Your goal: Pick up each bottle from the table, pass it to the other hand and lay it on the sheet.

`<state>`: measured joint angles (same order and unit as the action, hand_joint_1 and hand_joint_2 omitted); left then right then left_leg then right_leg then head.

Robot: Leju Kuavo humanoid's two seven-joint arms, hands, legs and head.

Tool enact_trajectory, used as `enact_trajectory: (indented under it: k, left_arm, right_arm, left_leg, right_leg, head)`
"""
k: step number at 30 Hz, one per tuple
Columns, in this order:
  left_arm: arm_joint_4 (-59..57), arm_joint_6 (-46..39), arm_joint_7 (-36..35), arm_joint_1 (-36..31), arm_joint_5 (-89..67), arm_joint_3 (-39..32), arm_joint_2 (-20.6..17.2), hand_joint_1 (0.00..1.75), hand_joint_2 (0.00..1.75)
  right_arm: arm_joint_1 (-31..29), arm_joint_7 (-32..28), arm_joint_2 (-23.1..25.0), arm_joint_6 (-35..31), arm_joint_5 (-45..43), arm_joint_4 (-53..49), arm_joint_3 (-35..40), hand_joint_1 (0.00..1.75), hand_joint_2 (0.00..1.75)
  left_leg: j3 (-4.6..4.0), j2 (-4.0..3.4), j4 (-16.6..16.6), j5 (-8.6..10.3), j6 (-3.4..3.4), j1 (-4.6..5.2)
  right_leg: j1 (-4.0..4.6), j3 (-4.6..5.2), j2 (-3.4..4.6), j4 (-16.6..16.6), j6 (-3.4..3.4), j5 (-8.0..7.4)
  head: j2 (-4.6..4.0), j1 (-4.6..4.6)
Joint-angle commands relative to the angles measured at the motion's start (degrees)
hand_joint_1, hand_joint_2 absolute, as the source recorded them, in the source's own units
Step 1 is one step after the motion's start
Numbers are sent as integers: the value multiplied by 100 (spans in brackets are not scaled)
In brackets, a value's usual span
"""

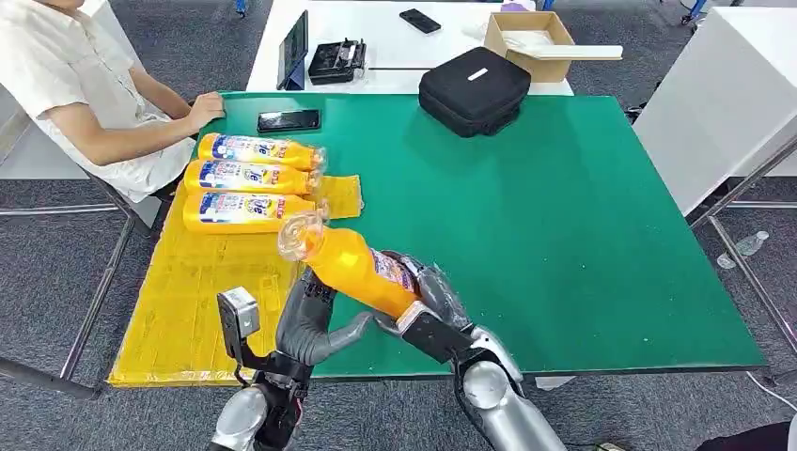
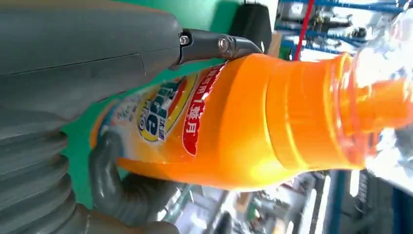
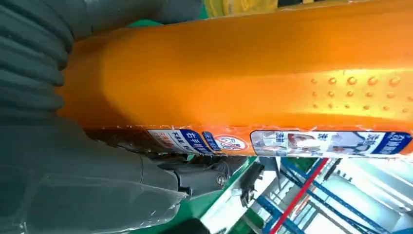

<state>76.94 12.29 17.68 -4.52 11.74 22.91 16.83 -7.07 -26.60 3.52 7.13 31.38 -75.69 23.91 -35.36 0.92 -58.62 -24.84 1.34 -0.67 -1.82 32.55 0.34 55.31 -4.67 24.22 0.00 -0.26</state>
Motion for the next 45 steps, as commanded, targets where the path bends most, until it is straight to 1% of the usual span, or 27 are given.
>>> enact_trajectory:
  k: [1, 2, 5, 8, 9, 12, 14, 15, 16, 17, 18, 19, 23, 24, 26, 29, 31, 33, 34, 37, 40, 41, 42, 44, 45]
  left_arm:
    - [-607, 45, -8, -256, 206, 108, 317, 0, 175]
    - [-653, 100, -75, -300, 329, 111, 317, 0, 175]
    - [-672, 97, -78, -318, 334, 122, 317, 0, 175]
    - [-672, 97, -78, -318, 334, 122, 317, 0, 175]
    - [-670, 157, -121, -294, 470, 134, 310, 0, 175]
    - [-801, 159, -45, -254, 394, 160, 276, 0, 175]
    - [-869, 156, -34, -277, 400, 170, 282, 0, 175]
    - [-961, 187, -36, -323, 462, 142, 315, 0, 175]
    - [-963, 188, -36, -328, 464, 139, 315, 0, 175]
    - [-1005, 190, -34, -357, 475, 136, 317, 0, 175]
    - [-1021, 214, -34, -365, 536, 131, 317, 0, 175]
    - [-1039, 195, -31, -375, 522, 128, 317, 0, 175]
    - [-987, -171, -8, -458, 219, 169, 317, 0, 175]
    - [-1034, -190, -9, -480, 218, 165, 317, 0, 175]
    - [-976, -444, 199, -483, -232, 204, 317, 0, 175]
    - [-942, -590, 217, -515, -368, 214, 317, 0, 175]
    - [-903, -662, 266, -504, -430, 196, 317, 0, 175]
    - [-881, -668, 276, -494, -439, 186, 317, 0, 175]
    - [-864, -678, 287, -485, -453, 180, 317, 0, 175]
    - [-789, -1061, 481, -505, -854, 116, 317, 0, 175]
    - [-862, -1041, 432, -572, -737, -30, 317, 0, 175]
    - [-929, -981, 405, -610, -647, -56, 317, 0, 175]
    - [-934, -980, 405, -613, -645, -60, 317, 0, 175]
    - [-1069, -845, 401, -684, -352, -74, 317, 0, 175]
    - [-1126, -804, 404, -719, -206, -80, 317, 0, 175]
  right_arm:
    - [-293, -195, -192, -46, -1, 930, 195, 175, 175]
    - [-326, -201, -173, -43, -6, 952, 213, 175, 175]
    - [-348, -200, -163, -39, -9, 963, 220, 175, 175]
    - [-348, -200, -163, -39, -9, 963, 220, 175, 175]
    - [-383, -174, -175, 36, -54, 1010, 230, 175, 175]
    - [-320, -228, -301, -23, 1, 1137, 302, 175, 175]
    - [-325, -236, -292, -34, 1, 1107, 317, 175, 175]
    - [-350, -215, -278, -42, 5, 1089, 331, 175, 175]
    - [-367, -210, -267, -45, 5, 1081, 329, 175, 175]
    - [-382, -210, -256, -48, 5, 1078, 343, 175, 175]
    - [-400, -207, -255, -41, 10, 1075, 359, 175, 175]
    - [-403, -198, -259, -40, 20, 1054, 373, 175, 175]
    - [-334, -14, -284, -14, 50, 714, 501, 175, 175]
    - [-321, 0, -289, 10, 13, 667, 512, 175, 175]
    - [-237, 103, -291, -42, 25, 519, 507, 175, 175]
    - [-223, 210, -283, -30, 16, 516, 512, 175, 175]
    - [-234, 276, -245, -54, 12, 590, 475, 175, 175]
    - [-236, 279, -243, -56, 13, 600, 472, 175, 175]
    - [-228, 281, -242, -61, 14, 586, 466, 175, 175]
    - [-139, 312, -239, -47, 20, 391, 491, 175, 175]
    - [-158, 341, -226, 41, 9, 334, 597, 175, 175]
    - [-204, 334, -223, 61, 4, 373, 648, 175, 175]
    - [-217, 334, -211, 61, 4, 370, 652, 175, 175]
    - [-312, 255, -214, 119, -36, 491, 722, 175, 175]
    - [-348, 220, -204, 126, -69, 535, 741, 175, 175]
  left_leg:
    - [7, 3, 1, -1, 0, -3]
    - [18, 1, 2, -4, 0, -2]
    - [4, 2, 1, 0, 0, -3]
    - [17, -2, -1, -6, -1, -3]
    - [9, 1, -2, -3, -1, -5]
    - [10, 1, 2, -2, 0, -2]
    - [26, 1, 3, -7, 0, -3]
    - [13, 4, 3, -2, 0, -3]
    - [30, 1, 3, -8, 0, -3]
    - [8, 1, 0, -2, 0, -2]
    - [16, -3, -1, -6, 0, -3]
    - [6, -1, 0, -2, 0, -2]
    - [13, -4, -6, -8, -2, -3]
    - [0, 2, -5, -3, -1, -3]
    - [12, 0, -6, -8, -1, -3]
    - [-1, 6, -5, -3, 0, -3]
    - [10, 2, -7, -9, -1, -3]
    - [-1, 4, -3, -2, -1, -3]
    - [5, 5, -3, -4, -1, -2]
    - [0, 4, -5, -3, -1, -4]
    - [15, 3, -8, -10, -2, -4]
    - [2, 1, -6, -5, -2, -3]
    - [12, -4, -6, -8, -2, -3]
    - [-2, -3, -3, -2, -1, -1]
    - [6, -6, -5, -6, -1, -2]
  right_leg:
    - [6, -12, -9, -5, 13, 1]
    - [7, -24, -11, -6, 22, 4]
    - [5, -9, -8, -4, 13, 0]
    - [7, -21, -9, -2, 25, 6]
    - [8, -15, -10, -3, 19, 3]
    - [6, -14, -9, -5, 17, 3]
    - [9, -32, -13, -8, 28, 7]
    - [6, -19, -12, -7, 17, 4]
    - [9, -37, -15, -8, 33, 10]
    - [5, -13, -8, -3, 16, 3]
    - [7, -20, -7, -2, 24, 6]
    - [5, -11, -6, -3, 17, 2]
    - [8, -17, -8, 4, 30, 8]
    - [6, -6, -10, 3, 18, 4]
    - [8, -17, -12, 5, 29, 10]
    - [6, -5, -14, 2, 17, 6]
    - [8, -16, -14, 4, 26, 11]
    - [6, -3, -10, 0, 13, 3]
    - [5, -10, -14, 2, 20, 7]
    - [7, -5, -12, 2, 18, 5]
    - [10, -20, -17, 6, 34, 14]
    - [7, -5, -10, 4, 21, 6]
    - [8, -13, -8, 6, 29, 9]
    - [4, 0, -4, 2, 16, 2]
    - [6, -8, -4, 5, 23, 6]
  head:
    - [0, 2]
    - [0, 0]
    - [0, 2]
    - [0, 0]
    - [0, 2]
    - [0, 0]
    - [0, 0]
    - [0, 0]
    - [0, 0]
    - [0, 2]
    - [0, 0]
    - [0, 0]
    - [0, 0]
    - [0, 0]
    - [0, 0]
    - [0, 0]
    - [0, 0]
    - [0, 2]
    - [0, 0]
    - [0, 0]
    - [0, 0]
    - [0, 0]
    - [0, 2]
    - [0, 2]
    - [0, 0]
